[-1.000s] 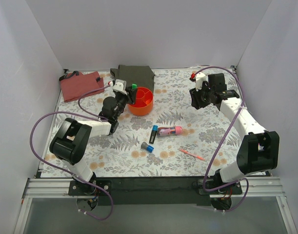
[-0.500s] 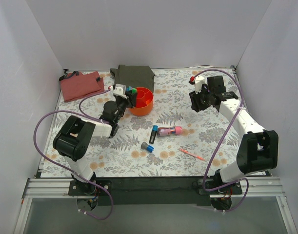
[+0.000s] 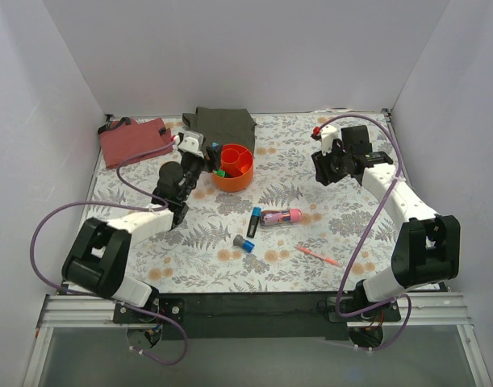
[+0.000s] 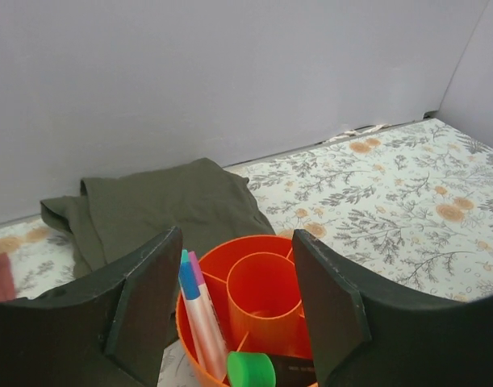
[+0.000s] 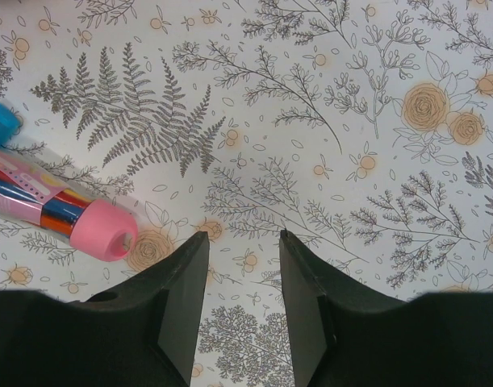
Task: Sort the stationery into containers
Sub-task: Place the pen in the storage box, then pick up the pen from the center of the board.
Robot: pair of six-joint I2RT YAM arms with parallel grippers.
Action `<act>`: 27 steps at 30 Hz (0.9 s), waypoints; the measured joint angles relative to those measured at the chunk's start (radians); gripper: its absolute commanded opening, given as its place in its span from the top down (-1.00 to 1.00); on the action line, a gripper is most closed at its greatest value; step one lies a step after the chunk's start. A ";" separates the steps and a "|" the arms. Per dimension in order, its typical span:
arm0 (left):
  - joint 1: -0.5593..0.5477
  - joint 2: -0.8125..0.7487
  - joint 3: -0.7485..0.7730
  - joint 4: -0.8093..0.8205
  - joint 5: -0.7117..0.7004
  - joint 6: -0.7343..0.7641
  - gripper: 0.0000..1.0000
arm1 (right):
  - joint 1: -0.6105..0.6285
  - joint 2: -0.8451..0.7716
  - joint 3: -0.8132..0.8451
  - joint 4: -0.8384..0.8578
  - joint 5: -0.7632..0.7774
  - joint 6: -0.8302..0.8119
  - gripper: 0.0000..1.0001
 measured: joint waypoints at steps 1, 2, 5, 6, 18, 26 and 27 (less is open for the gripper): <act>0.000 -0.037 0.003 -0.031 0.003 0.008 -0.13 | 0.000 0.000 0.000 0.000 0.003 0.000 0.02; 0.000 -0.079 0.014 -0.082 0.014 0.015 -0.13 | 0.000 0.000 0.002 -0.001 0.004 -0.001 0.02; 0.001 -0.217 0.116 -0.372 0.155 0.032 -0.14 | 0.001 0.000 0.011 -0.001 0.010 -0.003 0.02; 0.000 -0.251 0.160 -0.468 0.214 0.031 -0.12 | 0.001 -0.002 0.015 0.000 0.014 -0.003 0.02; -0.114 -0.227 0.165 -1.149 0.507 0.073 -0.05 | -0.028 -0.137 -0.041 0.000 0.006 0.099 0.00; -0.152 -0.040 0.245 -1.246 0.445 0.101 0.16 | -0.035 -0.166 -0.089 0.010 -0.042 0.123 0.07; -0.160 -0.024 0.261 -1.246 0.436 0.106 0.16 | -0.035 -0.167 -0.094 0.012 -0.047 0.123 0.06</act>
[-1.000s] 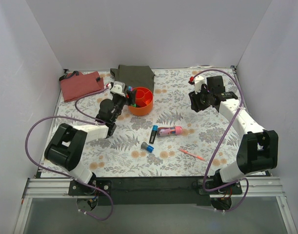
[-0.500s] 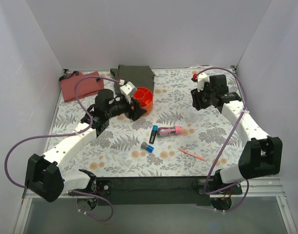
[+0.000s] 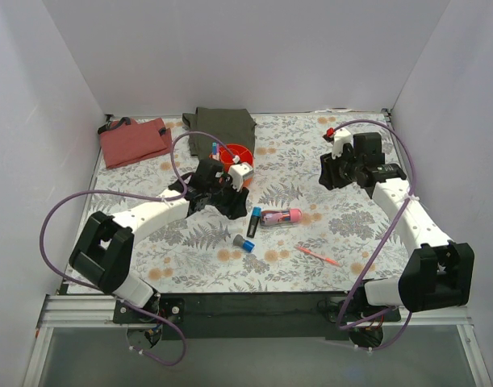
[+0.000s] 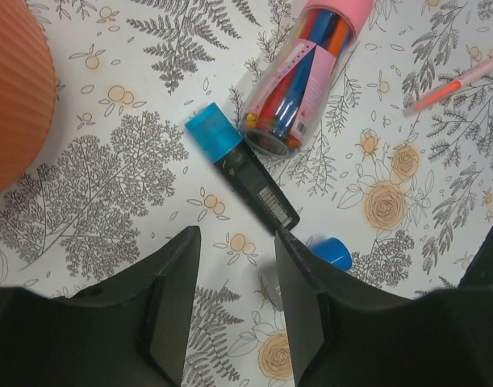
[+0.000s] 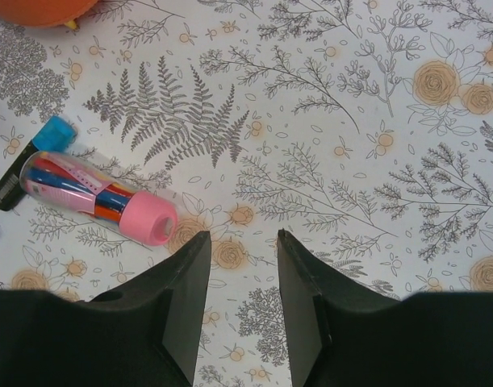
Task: Sort the stationery into containers
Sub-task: Pick up the pen from the center of the board.
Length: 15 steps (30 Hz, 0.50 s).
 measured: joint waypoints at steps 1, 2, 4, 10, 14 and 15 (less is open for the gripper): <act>-0.008 0.015 0.016 0.000 -0.008 0.002 0.15 | 0.000 -0.002 -0.006 0.006 -0.004 0.000 0.06; -0.018 0.029 0.030 0.000 -0.016 0.005 0.15 | 0.000 -0.004 -0.010 0.007 -0.008 0.000 0.05; -0.034 0.057 0.051 0.001 -0.027 0.009 0.15 | 0.000 -0.007 -0.012 0.009 -0.014 -0.003 0.05; -0.082 0.171 0.101 0.009 -0.070 0.014 0.20 | -0.004 -0.009 -0.012 0.015 -0.026 -0.021 0.05; -0.098 0.233 0.122 0.009 -0.100 0.022 0.20 | -0.018 -0.003 -0.011 0.018 -0.031 -0.024 0.05; -0.102 0.242 0.127 0.009 -0.103 0.023 0.19 | -0.019 0.000 -0.010 0.018 -0.033 -0.024 0.05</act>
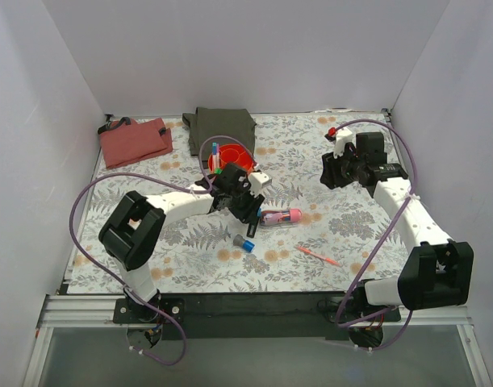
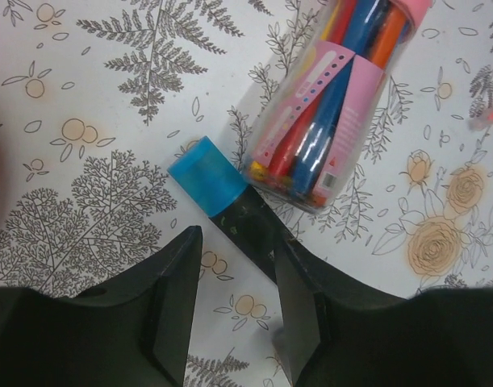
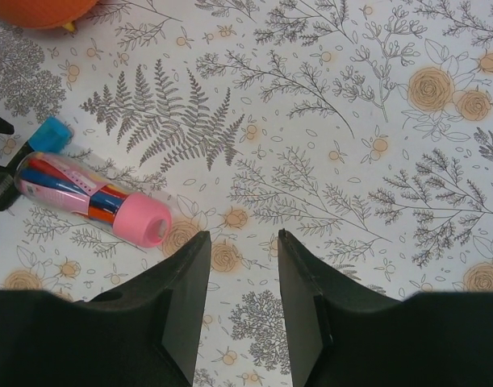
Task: Sort the stationery into containers
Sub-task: Pick up the pen from the center of the board.
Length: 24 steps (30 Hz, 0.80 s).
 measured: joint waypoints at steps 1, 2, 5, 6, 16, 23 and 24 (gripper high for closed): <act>-0.001 0.013 0.008 -0.002 -0.005 0.003 0.19 | -0.004 0.005 0.000 0.000 -0.002 0.000 0.05; -0.001 0.024 0.014 -0.001 -0.011 0.006 0.18 | -0.006 0.009 0.001 0.000 -0.004 0.000 0.05; -0.001 0.056 0.042 0.000 -0.030 0.011 0.18 | -0.013 0.019 0.004 0.001 -0.013 0.003 0.05; -0.001 0.066 0.050 0.000 -0.034 0.011 0.18 | -0.016 0.020 0.005 0.003 -0.016 0.003 0.05; -0.018 0.134 0.116 0.003 -0.063 0.009 0.17 | -0.045 0.021 0.005 0.023 -0.027 0.012 0.05; -0.050 0.146 0.118 -0.002 -0.092 0.006 0.24 | -0.060 0.021 0.004 0.024 -0.037 0.024 0.05; -0.055 0.146 0.118 -0.003 -0.096 0.005 0.27 | -0.062 0.021 0.003 0.024 -0.040 0.025 0.05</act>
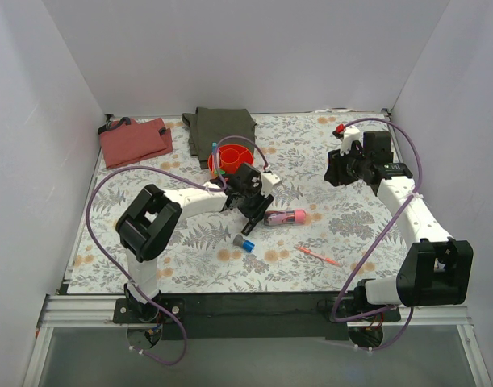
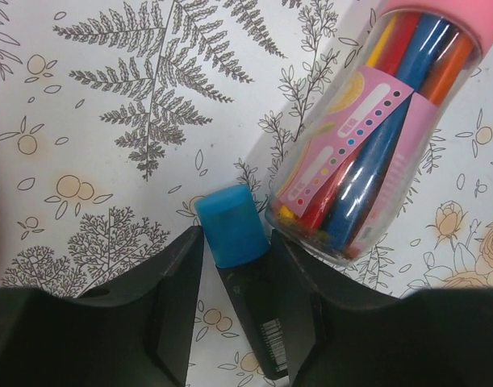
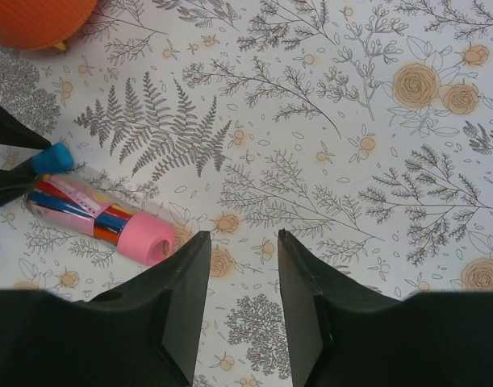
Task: Sort the stationery into containers
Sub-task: Pick up the pen from the center of the board.
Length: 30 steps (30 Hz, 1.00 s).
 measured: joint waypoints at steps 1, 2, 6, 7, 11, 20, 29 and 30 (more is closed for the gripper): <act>-0.003 0.000 0.000 0.000 -0.003 -0.002 0.28 | -0.001 0.000 -0.001 0.001 -0.002 0.000 0.05; -0.005 0.000 0.000 0.001 -0.004 -0.003 0.29 | -0.003 0.000 -0.002 0.002 -0.004 0.001 0.05; -0.007 0.002 0.000 0.002 -0.009 -0.002 0.31 | -0.003 0.000 -0.003 0.005 -0.007 0.002 0.05; -0.007 0.002 0.000 0.002 -0.010 -0.002 0.31 | -0.004 0.000 -0.003 0.006 -0.009 0.002 0.05; -0.008 0.010 0.000 0.007 -0.026 0.000 0.29 | -0.006 0.003 -0.003 0.006 -0.010 0.004 0.05; -0.015 0.015 0.000 0.032 -0.047 0.016 1.00 | -0.009 0.009 -0.003 0.007 -0.010 0.005 0.06; -0.010 0.007 0.018 -0.009 -0.063 0.047 1.00 | -0.022 0.015 -0.001 0.006 -0.008 0.004 0.06; -0.006 0.003 0.027 -0.022 -0.063 0.052 1.00 | -0.022 0.021 0.005 0.004 -0.005 0.004 0.06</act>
